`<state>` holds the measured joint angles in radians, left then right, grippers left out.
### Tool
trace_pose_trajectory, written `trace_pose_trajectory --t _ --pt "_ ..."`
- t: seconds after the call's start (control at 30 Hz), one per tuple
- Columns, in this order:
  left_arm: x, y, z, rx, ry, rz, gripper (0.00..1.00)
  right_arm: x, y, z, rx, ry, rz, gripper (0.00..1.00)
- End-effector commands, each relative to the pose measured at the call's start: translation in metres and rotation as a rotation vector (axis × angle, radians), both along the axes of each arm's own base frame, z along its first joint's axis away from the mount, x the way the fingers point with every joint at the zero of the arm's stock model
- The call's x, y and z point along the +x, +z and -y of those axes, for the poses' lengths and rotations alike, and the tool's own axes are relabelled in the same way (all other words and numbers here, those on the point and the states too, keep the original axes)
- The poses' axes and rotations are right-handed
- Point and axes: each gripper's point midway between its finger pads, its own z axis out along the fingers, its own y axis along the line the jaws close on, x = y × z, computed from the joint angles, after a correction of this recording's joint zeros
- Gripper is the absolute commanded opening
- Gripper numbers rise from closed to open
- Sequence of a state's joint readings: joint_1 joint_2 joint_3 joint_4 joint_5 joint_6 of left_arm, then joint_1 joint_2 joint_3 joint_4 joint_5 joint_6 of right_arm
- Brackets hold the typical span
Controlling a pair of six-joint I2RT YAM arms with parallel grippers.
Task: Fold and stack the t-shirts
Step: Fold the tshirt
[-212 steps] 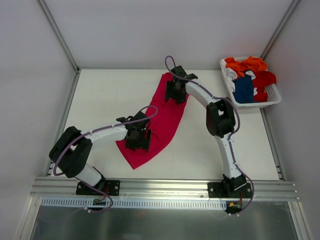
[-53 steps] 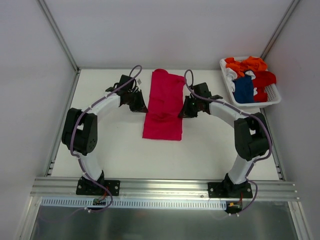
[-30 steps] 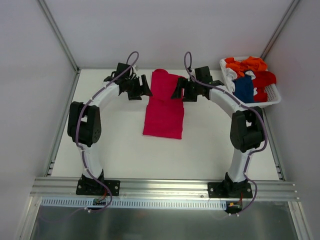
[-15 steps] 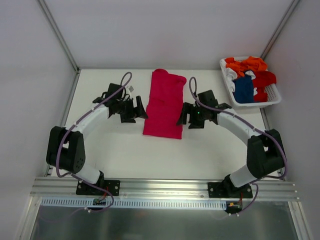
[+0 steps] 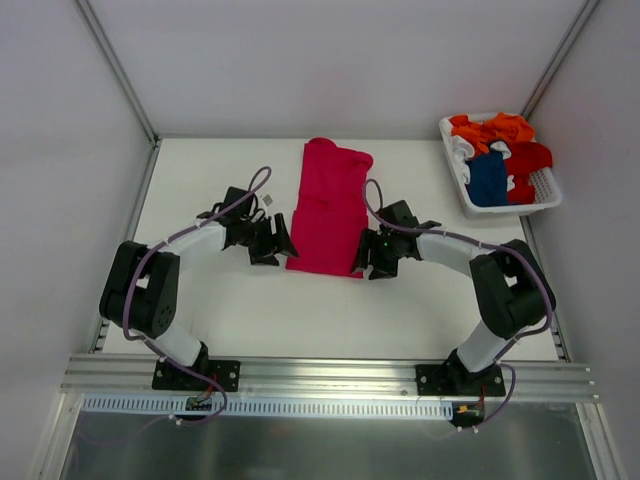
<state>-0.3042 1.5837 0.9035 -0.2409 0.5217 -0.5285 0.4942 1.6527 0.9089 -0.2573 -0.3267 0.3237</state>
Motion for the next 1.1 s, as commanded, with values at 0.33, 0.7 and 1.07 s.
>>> trace_pose_trajectory --t 0.33,0.7,1.07 --pt "-0.011 -0.031 0.007 -0.022 -0.016 -0.066 0.58 0.010 -0.007 -0.012 0.016 -0.001 0.001 0.51" --pt "-0.007 -0.043 0.011 -0.025 -0.012 -0.076 0.08 0.002 -0.012 -0.012 0.017 0.009 -0.019 0.14" --pt "-0.055 -0.030 0.002 -0.009 0.020 -0.037 0.00 -0.040 -0.004 -0.001 0.045 0.055 -0.049 0.01"
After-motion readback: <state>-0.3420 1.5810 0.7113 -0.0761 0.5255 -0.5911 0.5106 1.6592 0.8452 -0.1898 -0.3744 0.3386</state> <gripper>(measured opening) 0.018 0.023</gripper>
